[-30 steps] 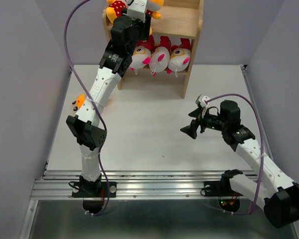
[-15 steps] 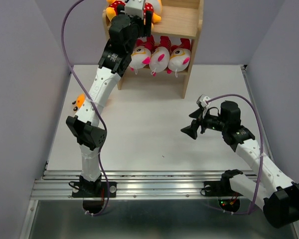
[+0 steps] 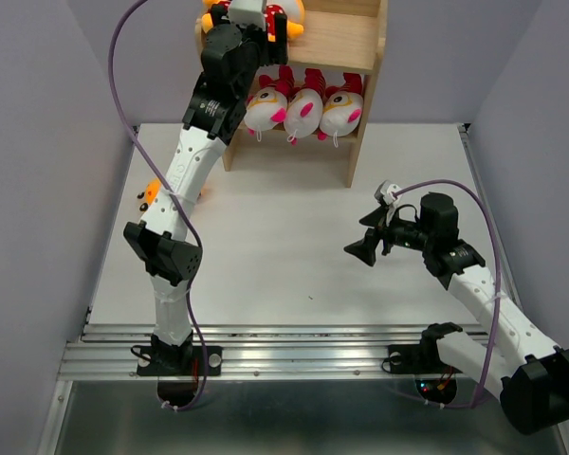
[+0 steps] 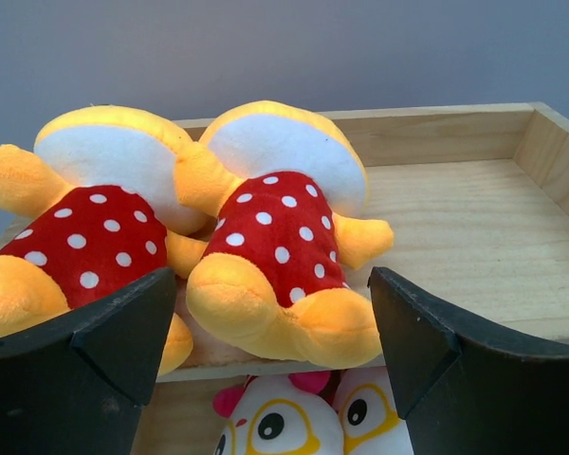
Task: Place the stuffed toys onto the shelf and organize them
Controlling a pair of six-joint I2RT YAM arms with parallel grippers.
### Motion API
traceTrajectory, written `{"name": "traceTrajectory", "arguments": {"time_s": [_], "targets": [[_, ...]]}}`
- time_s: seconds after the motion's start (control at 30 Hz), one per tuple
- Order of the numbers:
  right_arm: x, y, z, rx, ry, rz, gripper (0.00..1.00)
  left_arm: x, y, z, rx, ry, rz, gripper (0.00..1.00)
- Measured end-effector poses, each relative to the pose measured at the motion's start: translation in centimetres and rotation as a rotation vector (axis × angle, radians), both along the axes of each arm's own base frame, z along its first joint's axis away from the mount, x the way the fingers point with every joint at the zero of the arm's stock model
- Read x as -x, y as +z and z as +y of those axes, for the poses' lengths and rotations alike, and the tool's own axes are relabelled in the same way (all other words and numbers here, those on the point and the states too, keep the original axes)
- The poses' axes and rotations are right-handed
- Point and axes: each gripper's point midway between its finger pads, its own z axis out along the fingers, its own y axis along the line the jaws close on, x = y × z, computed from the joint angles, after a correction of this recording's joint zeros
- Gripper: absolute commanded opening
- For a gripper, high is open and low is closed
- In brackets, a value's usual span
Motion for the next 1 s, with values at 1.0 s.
{"name": "traceTrajectory", "arguments": {"time_s": [1.0], "targets": [[-2.1, -1.1, 0.2, 0.049, 0.015, 0.057, 1.0, 16.0, -12.9, 22.4, 0.377, 0.311, 0.227, 0.99]]}}
